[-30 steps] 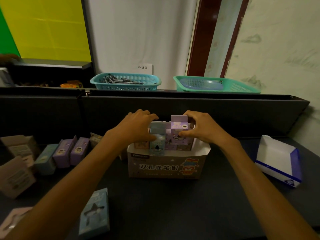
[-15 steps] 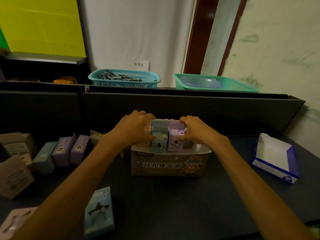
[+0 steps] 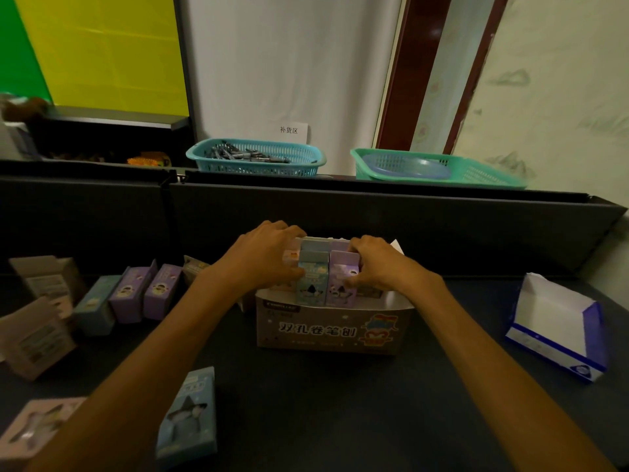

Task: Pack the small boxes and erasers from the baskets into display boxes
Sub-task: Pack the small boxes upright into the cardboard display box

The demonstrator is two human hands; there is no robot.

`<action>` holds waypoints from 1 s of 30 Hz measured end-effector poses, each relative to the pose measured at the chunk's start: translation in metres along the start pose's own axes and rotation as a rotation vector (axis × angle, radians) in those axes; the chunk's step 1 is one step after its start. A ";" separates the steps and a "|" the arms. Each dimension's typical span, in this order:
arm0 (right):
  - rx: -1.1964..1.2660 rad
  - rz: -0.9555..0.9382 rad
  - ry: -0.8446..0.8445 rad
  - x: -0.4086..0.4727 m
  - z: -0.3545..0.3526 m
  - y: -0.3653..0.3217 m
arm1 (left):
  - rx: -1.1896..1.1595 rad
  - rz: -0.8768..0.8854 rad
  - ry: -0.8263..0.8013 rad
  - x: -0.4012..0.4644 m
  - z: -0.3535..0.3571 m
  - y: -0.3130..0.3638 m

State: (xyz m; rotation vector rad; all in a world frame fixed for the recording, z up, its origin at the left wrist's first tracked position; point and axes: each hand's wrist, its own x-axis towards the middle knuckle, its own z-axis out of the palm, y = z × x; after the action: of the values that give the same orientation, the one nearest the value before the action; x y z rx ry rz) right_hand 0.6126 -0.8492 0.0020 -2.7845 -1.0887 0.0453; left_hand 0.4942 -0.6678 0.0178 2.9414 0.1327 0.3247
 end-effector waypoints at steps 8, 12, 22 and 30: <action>-0.076 -0.039 0.101 -0.017 -0.015 -0.001 | 0.030 -0.007 -0.004 0.001 -0.003 0.002; -0.007 -0.088 0.211 -0.032 -0.030 -0.009 | 0.060 -0.043 0.033 -0.004 -0.009 0.000; 0.088 -0.279 0.264 -0.033 -0.012 -0.052 | 0.141 -0.248 0.131 -0.065 -0.033 -0.031; 0.111 -0.383 0.272 -0.024 -0.004 -0.116 | 0.146 -0.362 0.066 -0.118 -0.039 -0.083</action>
State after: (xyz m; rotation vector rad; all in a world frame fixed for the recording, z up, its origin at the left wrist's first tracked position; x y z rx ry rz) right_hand 0.5176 -0.7821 0.0225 -2.3518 -1.4652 -0.2967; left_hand 0.3653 -0.5922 0.0154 2.9663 0.7149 0.3695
